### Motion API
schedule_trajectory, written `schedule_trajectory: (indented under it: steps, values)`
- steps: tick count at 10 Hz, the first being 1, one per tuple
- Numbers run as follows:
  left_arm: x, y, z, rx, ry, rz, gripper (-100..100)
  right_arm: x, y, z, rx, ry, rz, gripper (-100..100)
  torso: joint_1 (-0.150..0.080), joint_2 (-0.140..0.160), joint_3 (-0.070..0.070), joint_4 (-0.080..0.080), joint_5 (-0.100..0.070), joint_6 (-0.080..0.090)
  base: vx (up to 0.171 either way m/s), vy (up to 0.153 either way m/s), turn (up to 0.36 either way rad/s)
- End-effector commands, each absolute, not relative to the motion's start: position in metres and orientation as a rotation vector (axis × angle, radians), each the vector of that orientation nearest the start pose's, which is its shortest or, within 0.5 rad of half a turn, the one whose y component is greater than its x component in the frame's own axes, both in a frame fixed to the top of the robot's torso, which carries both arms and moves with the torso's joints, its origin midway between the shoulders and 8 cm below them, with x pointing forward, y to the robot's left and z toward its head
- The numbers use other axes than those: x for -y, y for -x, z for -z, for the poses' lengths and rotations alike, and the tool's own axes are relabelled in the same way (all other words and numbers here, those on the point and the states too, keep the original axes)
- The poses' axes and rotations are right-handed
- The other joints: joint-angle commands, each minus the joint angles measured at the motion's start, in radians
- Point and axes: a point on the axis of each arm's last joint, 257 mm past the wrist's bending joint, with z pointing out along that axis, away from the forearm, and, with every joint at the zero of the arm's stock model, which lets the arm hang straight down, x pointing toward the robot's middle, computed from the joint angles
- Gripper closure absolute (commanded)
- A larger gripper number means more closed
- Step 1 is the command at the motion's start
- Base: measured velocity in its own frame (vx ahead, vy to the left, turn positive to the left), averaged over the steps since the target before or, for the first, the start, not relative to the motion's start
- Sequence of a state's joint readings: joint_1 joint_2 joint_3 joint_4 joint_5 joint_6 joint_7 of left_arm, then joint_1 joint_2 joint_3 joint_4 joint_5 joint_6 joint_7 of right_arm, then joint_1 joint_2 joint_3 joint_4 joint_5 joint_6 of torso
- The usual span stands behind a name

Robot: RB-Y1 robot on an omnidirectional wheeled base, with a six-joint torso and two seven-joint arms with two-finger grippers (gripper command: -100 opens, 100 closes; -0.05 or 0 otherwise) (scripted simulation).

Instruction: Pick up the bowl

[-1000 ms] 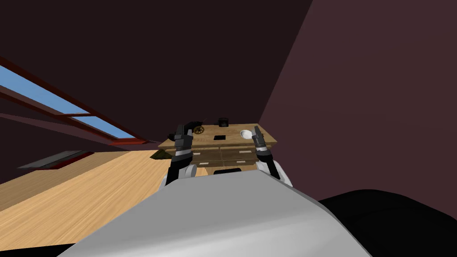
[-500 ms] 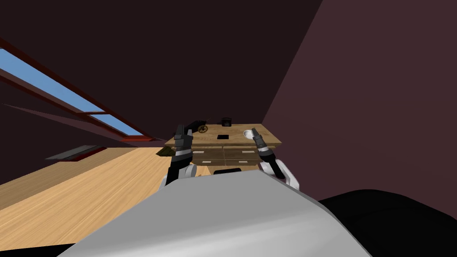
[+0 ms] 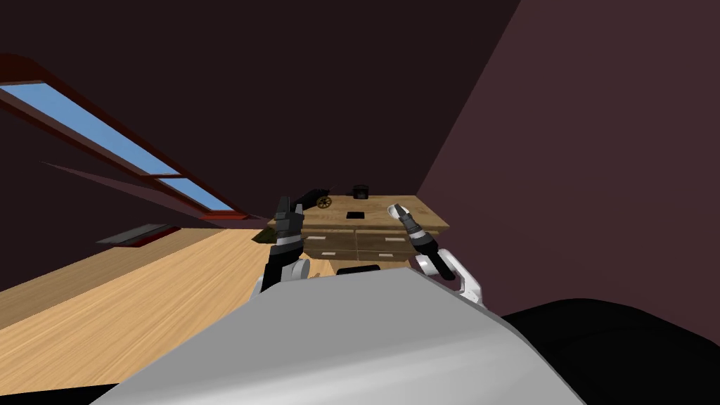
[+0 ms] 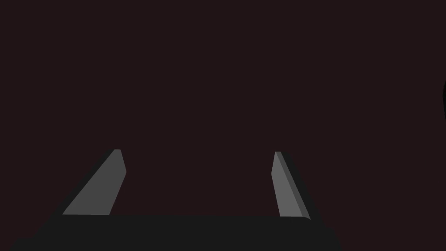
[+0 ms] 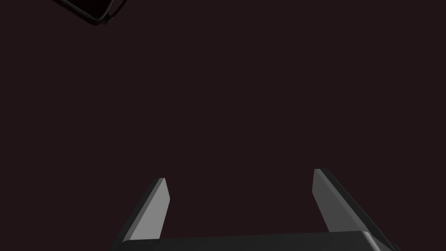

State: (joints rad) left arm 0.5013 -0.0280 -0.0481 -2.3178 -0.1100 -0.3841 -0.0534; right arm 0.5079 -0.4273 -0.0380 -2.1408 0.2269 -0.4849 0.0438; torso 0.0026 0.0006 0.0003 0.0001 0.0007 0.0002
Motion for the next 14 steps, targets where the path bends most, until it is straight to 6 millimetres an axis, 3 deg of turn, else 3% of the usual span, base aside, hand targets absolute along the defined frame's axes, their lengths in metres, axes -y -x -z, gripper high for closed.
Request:
schedule_trajectory:
  steps: [1, 14]
  values:
    - [-0.258, -0.359, -0.018, -0.719, 0.657, 1.207, 0, 0.256, -0.371, 0.065, -1.219, -0.200, -0.962, -100, 0.000, 0.000, 0.000, 0.000, 0.000, 0.000, -0.009, 0.056, 0.064]
    - [-0.258, -0.359, -0.018, -0.719, 0.657, 1.207, 0, 0.283, -0.382, 0.105, -1.481, 0.168, -0.672, -100, 0.000, 0.000, 0.000, 0.000, 0.000, 0.000, -0.005, 0.047, 0.058]
